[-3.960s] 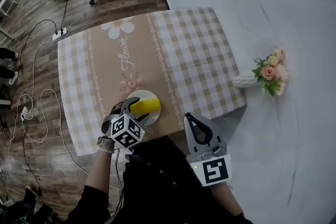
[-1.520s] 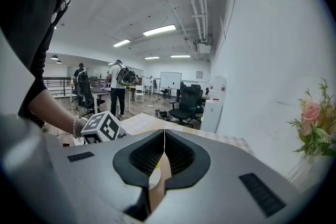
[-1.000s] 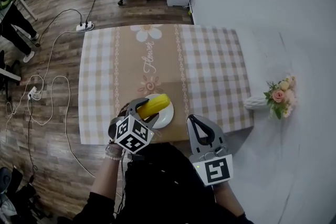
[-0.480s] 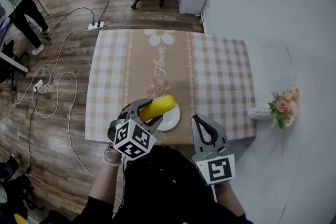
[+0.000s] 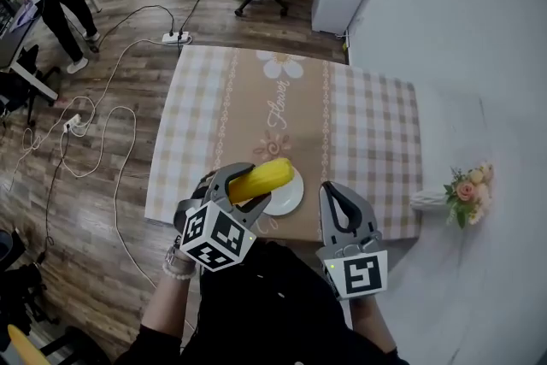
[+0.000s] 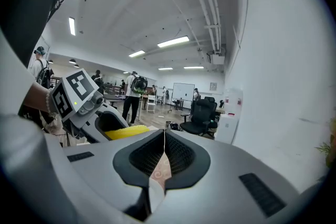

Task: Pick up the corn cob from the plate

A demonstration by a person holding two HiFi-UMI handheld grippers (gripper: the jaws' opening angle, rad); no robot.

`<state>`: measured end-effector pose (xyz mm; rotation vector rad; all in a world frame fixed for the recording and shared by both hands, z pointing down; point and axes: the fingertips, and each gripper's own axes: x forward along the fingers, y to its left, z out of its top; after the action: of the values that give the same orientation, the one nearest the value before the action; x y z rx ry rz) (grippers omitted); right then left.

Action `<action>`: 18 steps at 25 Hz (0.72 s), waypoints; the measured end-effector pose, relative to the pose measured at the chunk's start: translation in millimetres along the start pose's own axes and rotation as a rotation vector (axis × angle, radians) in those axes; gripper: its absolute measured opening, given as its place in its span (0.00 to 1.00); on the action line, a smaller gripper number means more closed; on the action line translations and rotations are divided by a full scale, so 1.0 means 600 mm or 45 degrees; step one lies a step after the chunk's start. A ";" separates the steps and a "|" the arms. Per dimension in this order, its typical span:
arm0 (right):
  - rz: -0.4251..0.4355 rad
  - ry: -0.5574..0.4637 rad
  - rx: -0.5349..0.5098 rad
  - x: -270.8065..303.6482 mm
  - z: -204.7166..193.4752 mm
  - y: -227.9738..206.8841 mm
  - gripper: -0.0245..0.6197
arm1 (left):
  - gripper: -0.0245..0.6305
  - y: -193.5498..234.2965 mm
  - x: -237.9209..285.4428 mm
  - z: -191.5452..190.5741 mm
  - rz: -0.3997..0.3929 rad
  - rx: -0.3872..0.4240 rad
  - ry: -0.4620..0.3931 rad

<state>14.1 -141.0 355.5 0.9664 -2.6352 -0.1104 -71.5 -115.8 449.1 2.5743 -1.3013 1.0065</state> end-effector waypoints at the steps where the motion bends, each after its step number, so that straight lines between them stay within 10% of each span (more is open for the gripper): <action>1: 0.006 -0.003 -0.004 0.002 0.002 0.001 0.10 | 0.42 0.001 -0.006 0.000 0.009 -0.004 -0.002; 18: 0.090 -0.029 -0.045 0.024 0.011 0.017 0.10 | 0.42 0.011 -0.065 0.018 0.122 -0.025 -0.041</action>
<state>-4.7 -142.6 355.2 0.8647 -2.6755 -0.1512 -86.9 -97.0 416.2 2.5462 -1.4482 0.9656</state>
